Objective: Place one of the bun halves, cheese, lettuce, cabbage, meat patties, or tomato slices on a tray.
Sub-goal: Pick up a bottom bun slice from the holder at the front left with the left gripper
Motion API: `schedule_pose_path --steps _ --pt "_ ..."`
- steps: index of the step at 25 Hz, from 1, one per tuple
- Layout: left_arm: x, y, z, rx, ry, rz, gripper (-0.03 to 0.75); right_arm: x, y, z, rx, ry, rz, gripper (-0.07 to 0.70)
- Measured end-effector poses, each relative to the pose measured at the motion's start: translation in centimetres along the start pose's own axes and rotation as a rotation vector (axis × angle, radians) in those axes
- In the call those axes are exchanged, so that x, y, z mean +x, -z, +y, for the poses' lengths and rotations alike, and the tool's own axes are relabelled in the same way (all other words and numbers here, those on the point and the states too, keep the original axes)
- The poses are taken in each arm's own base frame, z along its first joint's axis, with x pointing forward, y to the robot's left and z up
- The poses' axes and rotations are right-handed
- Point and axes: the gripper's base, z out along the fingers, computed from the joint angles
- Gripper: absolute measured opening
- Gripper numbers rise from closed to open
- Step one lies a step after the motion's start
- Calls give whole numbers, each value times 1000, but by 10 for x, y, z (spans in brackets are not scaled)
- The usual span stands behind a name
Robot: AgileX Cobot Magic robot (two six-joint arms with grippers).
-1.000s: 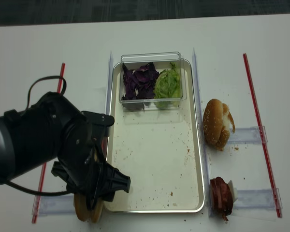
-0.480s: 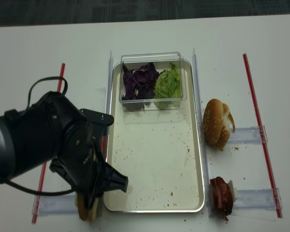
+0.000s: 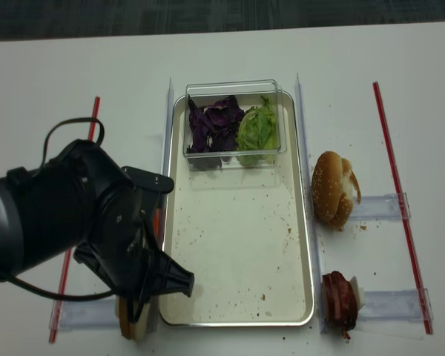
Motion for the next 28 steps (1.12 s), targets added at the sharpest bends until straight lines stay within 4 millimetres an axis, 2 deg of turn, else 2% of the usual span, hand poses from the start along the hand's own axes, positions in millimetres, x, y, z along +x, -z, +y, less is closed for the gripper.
schedule_pose_path --steps 7,19,28 --pt "-2 3 -1 0 -1 -4 41 0 0 0 0 0 0 699" --pt "-30 63 -8 19 -3 -131 39 0 0 0 0 0 0 698" --pt "-41 89 -10 26 -16 -191 38 0 0 0 0 0 0 698"
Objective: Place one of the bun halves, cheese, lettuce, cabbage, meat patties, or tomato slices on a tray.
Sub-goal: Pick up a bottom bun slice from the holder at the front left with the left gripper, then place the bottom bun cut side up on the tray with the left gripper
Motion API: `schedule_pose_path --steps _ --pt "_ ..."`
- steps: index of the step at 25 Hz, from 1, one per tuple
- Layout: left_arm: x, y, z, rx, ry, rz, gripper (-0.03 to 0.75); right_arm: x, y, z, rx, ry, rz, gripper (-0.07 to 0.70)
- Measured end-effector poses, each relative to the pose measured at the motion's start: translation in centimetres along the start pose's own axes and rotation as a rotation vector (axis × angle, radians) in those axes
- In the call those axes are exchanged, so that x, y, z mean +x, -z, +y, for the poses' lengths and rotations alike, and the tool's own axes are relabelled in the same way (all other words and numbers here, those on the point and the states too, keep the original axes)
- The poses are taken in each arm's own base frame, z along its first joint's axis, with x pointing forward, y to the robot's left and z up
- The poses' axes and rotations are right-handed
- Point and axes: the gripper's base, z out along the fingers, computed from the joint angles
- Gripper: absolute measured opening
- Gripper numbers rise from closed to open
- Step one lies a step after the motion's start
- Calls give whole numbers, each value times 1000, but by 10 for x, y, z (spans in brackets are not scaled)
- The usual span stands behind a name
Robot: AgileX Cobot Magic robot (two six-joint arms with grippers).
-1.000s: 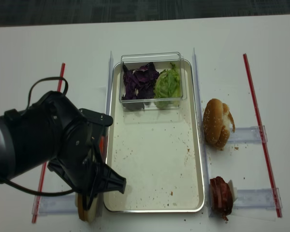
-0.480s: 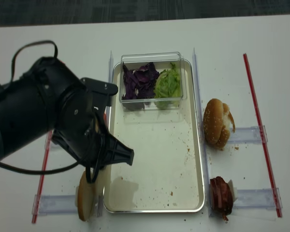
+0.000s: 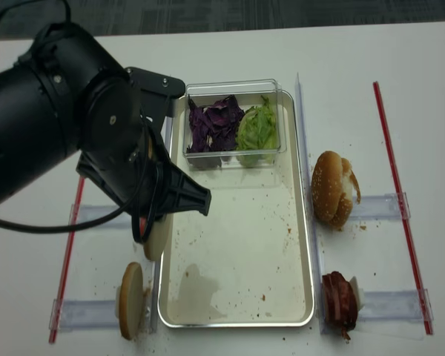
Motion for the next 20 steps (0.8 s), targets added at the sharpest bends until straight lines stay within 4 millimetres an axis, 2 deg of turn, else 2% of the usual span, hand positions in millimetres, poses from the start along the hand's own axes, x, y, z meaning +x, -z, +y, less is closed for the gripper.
schedule_pose_path --steps 8,15,20 --pt "-5 0 5 -22 4 -14 38 0 0 0 0 0 0 699" --pt "-21 -16 23 24 46 7 37 0 0 0 0 0 0 699" --pt "-30 -29 25 52 21 23 36 0 0 0 0 0 0 699"
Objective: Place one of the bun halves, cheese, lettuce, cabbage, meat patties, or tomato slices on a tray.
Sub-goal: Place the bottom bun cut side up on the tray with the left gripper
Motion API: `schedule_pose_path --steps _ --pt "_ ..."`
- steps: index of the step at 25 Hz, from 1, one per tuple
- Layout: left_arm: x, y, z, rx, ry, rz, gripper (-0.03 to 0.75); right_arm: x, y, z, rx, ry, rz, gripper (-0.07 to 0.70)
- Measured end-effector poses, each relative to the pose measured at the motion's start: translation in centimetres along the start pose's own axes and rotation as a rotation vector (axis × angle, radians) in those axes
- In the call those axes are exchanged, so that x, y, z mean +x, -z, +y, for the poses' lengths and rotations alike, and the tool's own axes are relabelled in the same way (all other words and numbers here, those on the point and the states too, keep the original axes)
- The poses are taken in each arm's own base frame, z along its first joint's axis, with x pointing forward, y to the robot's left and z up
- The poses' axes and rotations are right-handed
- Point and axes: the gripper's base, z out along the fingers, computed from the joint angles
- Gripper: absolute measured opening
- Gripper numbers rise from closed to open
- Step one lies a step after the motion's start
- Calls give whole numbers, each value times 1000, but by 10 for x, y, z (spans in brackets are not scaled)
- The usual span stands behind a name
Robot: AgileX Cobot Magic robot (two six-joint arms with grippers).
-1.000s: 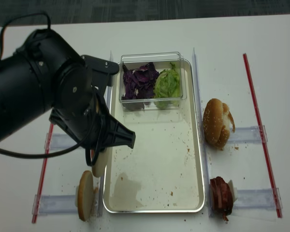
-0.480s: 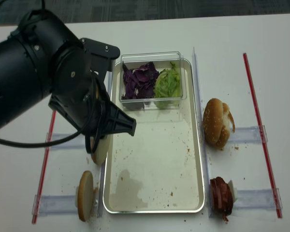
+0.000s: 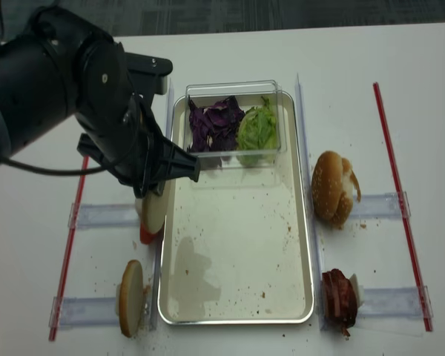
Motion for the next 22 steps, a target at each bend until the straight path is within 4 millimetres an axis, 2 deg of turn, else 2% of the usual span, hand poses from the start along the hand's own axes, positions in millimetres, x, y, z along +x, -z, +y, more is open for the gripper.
schedule_pose_path --steps 3,7,15,22 --pt "-4 -9 -4 61 -22 21 36 0 0 0 0 0 0 699" --pt "-8 -18 -20 222 -61 29 36 0 0 0 0 0 0 699" --pt "-13 -17 -54 610 -107 0 36 0 0 0 0 -4 0 699" --pt "-17 -26 -59 663 -100 5 36 0 0 0 0 -4 0 699"
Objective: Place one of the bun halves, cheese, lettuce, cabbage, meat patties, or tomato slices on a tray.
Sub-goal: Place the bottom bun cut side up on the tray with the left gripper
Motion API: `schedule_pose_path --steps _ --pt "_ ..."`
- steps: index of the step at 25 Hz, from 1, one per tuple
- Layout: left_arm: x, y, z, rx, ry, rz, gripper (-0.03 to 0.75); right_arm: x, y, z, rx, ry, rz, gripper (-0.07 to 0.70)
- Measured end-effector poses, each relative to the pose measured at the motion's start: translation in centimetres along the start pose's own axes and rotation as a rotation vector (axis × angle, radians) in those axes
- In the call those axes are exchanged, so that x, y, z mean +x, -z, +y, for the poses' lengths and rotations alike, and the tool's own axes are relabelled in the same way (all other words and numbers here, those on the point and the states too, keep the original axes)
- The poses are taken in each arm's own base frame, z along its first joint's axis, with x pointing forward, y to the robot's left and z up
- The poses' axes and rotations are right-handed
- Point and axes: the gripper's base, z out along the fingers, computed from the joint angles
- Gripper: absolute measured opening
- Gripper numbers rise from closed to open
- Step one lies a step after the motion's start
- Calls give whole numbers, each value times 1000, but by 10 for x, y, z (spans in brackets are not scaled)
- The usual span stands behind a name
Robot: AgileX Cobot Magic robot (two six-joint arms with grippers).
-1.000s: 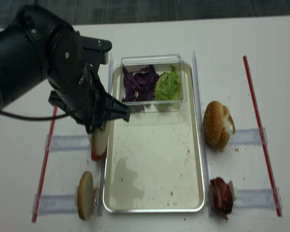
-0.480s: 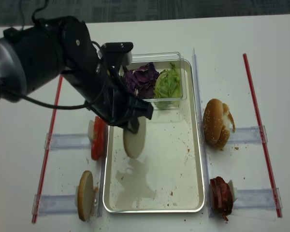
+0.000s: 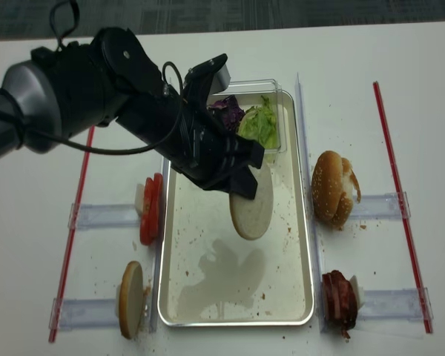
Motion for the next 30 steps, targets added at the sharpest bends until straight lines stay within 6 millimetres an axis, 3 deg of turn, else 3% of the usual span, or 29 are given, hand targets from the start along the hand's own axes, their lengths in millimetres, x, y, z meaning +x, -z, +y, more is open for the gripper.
schedule_pose_path --steps 16,21,24,30 --pt "-4 -63 58 -63 123 136 35 0 0 0 0 0 0 699" --pt "-4 -68 63 -78 127 142 52 0 0 0 0 0 0 698" --pt "-4 -65 68 -98 131 143 132 0 0 0 0 0 0 699" --pt "-6 -59 80 -133 155 140 396 0 0 0 0 0 0 699"
